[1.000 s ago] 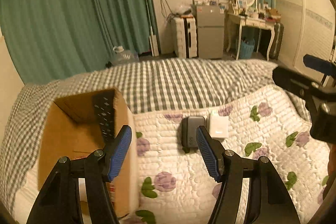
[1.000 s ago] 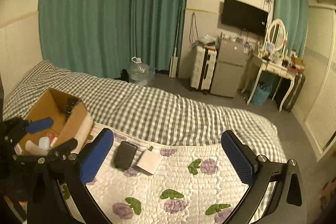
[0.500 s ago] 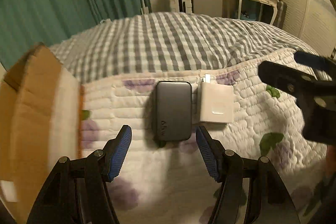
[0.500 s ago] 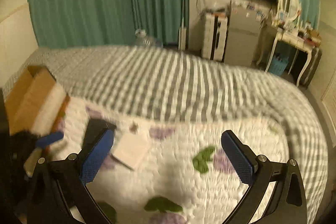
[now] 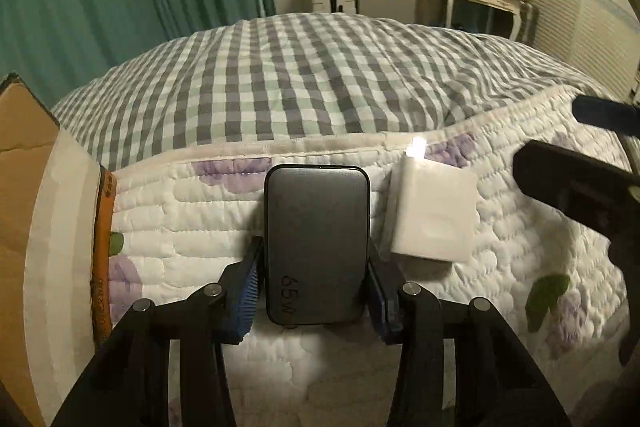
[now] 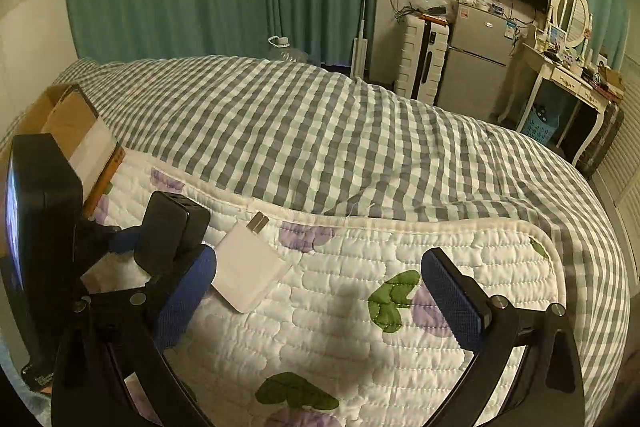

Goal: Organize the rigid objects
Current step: 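Grasp the black charger with the left tool while the right tool grasps the white charger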

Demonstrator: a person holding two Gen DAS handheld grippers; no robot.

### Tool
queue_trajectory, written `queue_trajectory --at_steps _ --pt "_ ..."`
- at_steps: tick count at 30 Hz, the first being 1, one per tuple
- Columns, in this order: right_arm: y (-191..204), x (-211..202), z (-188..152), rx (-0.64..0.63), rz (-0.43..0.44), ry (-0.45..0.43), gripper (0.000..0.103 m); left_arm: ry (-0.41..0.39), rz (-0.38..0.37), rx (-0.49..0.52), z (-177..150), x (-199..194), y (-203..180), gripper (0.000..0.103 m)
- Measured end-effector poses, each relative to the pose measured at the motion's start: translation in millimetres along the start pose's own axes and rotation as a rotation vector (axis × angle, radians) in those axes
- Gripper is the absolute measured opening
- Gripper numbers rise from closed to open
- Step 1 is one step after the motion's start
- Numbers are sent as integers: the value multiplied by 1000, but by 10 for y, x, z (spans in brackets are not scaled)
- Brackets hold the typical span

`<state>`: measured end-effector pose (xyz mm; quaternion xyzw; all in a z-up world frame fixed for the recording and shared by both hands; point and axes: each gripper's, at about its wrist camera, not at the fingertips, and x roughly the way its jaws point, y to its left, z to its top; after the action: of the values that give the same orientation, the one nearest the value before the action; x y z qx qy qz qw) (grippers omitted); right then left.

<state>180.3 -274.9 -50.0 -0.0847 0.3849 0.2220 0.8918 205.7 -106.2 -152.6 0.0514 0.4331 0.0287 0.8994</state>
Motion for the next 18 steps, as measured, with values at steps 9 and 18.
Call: queue_trajectory --at_steps 9,18 --pt "168 26 -32 -80 21 2 103 34 10 -117 -308 -317 244 42" --pt "484 272 -111 -219 21 75 103 -3 38 -162 -310 -481 338 42"
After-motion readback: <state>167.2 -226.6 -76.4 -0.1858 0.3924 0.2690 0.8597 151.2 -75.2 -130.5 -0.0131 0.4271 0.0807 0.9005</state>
